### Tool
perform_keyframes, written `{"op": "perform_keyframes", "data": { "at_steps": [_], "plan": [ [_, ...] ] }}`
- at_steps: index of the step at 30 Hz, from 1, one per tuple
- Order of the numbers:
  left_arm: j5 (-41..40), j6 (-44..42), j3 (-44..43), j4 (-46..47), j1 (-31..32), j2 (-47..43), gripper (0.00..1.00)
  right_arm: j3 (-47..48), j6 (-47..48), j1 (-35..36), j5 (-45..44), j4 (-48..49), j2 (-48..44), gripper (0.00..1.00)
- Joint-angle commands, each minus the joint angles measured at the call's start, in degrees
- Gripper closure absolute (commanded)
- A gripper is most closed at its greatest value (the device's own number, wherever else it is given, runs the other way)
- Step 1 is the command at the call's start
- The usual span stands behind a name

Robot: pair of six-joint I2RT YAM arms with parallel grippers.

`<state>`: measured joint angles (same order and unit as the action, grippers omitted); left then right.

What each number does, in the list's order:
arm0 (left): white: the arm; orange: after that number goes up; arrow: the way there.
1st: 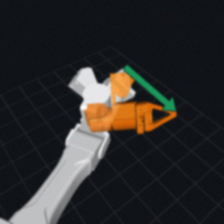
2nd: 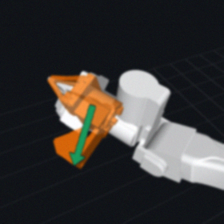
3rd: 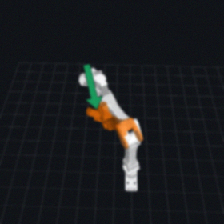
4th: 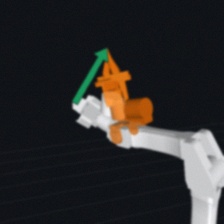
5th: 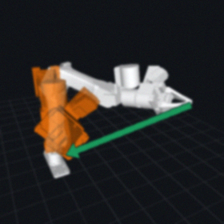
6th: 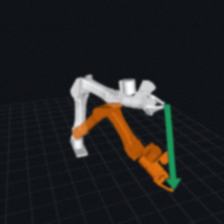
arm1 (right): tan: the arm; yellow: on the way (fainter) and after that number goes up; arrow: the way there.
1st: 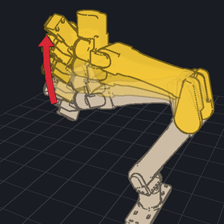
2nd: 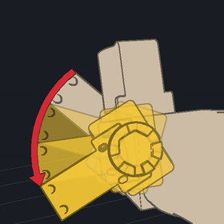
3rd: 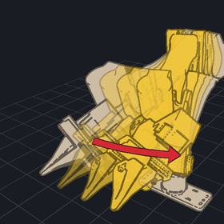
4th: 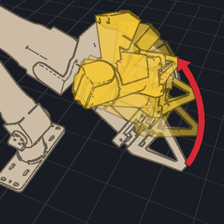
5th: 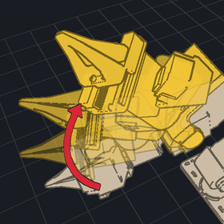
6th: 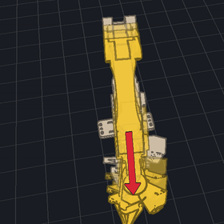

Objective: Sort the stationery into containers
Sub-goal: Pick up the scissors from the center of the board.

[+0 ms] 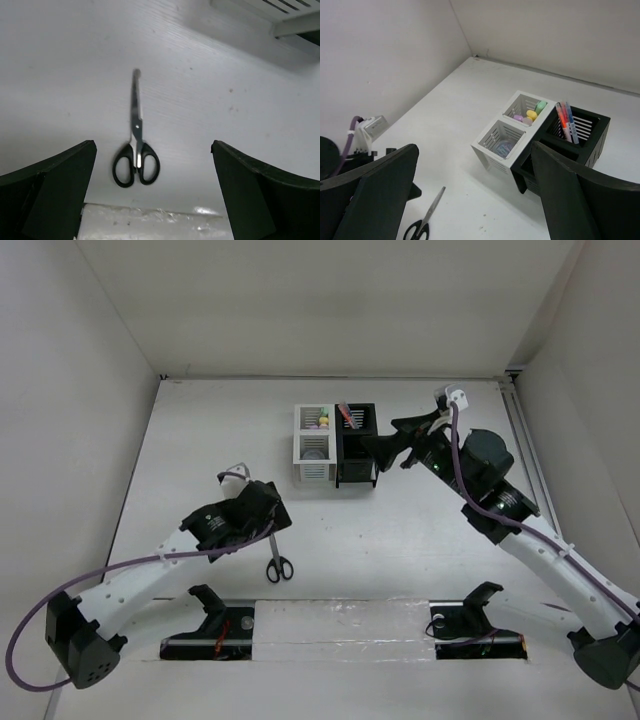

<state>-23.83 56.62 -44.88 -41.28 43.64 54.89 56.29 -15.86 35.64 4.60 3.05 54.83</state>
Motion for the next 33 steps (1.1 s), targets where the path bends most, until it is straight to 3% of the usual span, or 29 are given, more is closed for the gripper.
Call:
{"op": "perform_keyframes", "data": {
  "at_steps": [1,6,11,21,33],
  "plan": [
    [5.7,4.0,-1.6,-2.5,2.5,-2.9,0.01,0.6,0.7,-0.3,2.8,1.2,1.6,0.0],
    [13.2,6.4,1.4,-3.2,2.5,1.5,0.01,-0.2,0.7,0.2,4.4,2.0,2.1,0.0],
    [19.9,5.9,10.2,6.3,2.5,3.0,0.05,-2.5,0.2,0.2,4.9,3.7,1.1,0.0],
    [13.4,15.6,7.4,2.7,14.4,16.5,0.09,-2.5,0.7,0.2,4.9,3.7,1.7,0.0],
    [10.8,18.2,4.0,0.6,17.4,21.8,0.1,-3.0,1.3,0.2,4.9,3.7,1.7,0.0]
  ]
}}
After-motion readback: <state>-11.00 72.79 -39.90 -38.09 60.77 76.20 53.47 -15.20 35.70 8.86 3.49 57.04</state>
